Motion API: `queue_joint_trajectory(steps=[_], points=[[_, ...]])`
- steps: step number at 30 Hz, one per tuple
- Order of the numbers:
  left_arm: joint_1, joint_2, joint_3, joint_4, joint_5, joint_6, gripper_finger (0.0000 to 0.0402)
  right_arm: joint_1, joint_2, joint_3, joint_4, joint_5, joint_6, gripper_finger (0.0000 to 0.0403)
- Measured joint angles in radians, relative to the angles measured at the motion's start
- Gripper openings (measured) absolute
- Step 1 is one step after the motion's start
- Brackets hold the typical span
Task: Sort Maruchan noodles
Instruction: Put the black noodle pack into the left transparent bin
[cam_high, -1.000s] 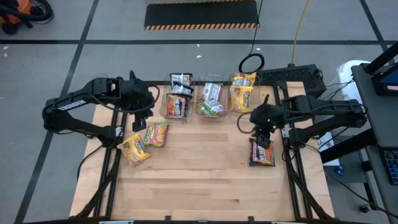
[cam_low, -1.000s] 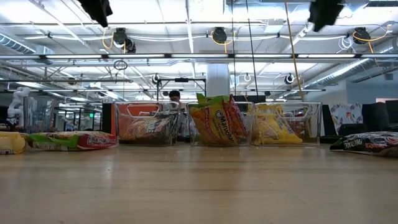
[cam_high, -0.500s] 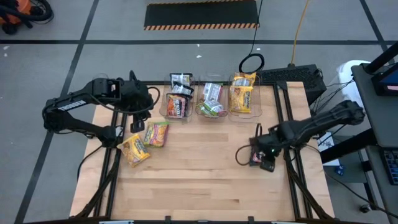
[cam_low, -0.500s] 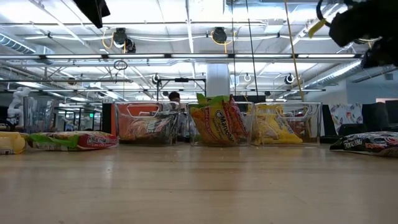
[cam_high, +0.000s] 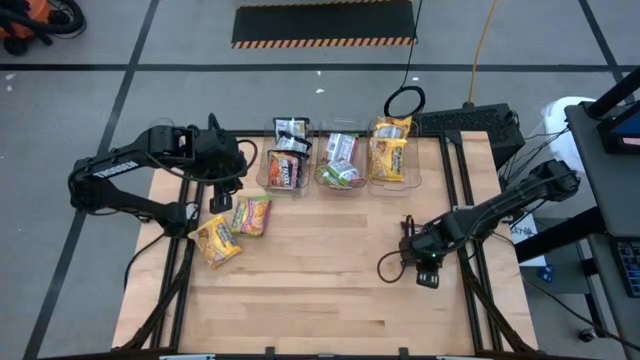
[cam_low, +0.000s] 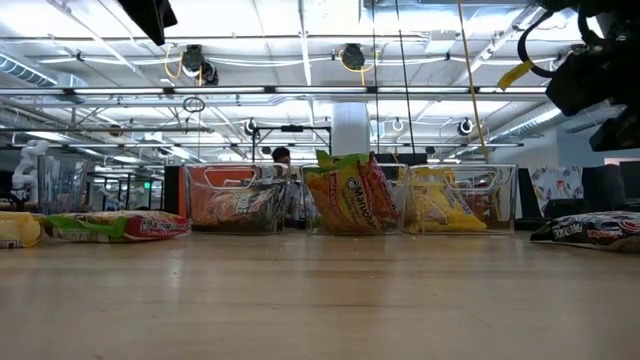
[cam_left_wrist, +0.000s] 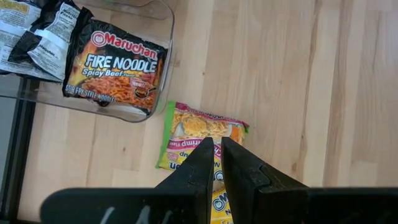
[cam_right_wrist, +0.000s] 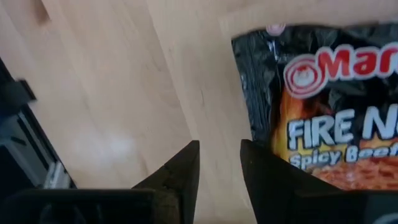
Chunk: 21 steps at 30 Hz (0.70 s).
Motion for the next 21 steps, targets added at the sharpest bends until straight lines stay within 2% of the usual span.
queue_joint_trajectory(steps=[8, 15, 21], points=[[0.0, 0.0, 0.0, 0.0, 0.0, 0.0, 0.0037, 0.001, -0.001, 0.0, -0.006, 0.002, -0.024, 0.0105], [0.0, 0.0, 0.0, 0.0, 0.0, 0.0, 0.0037, 0.001, 0.0, 0.0, -0.006, 0.08, -0.02, 0.0105], [0.0, 0.0, 0.0, 0.0, 0.0, 0.0, 0.0037, 0.001, 0.002, 0.0, -0.004, 0.083, -0.036, 0.0105]])
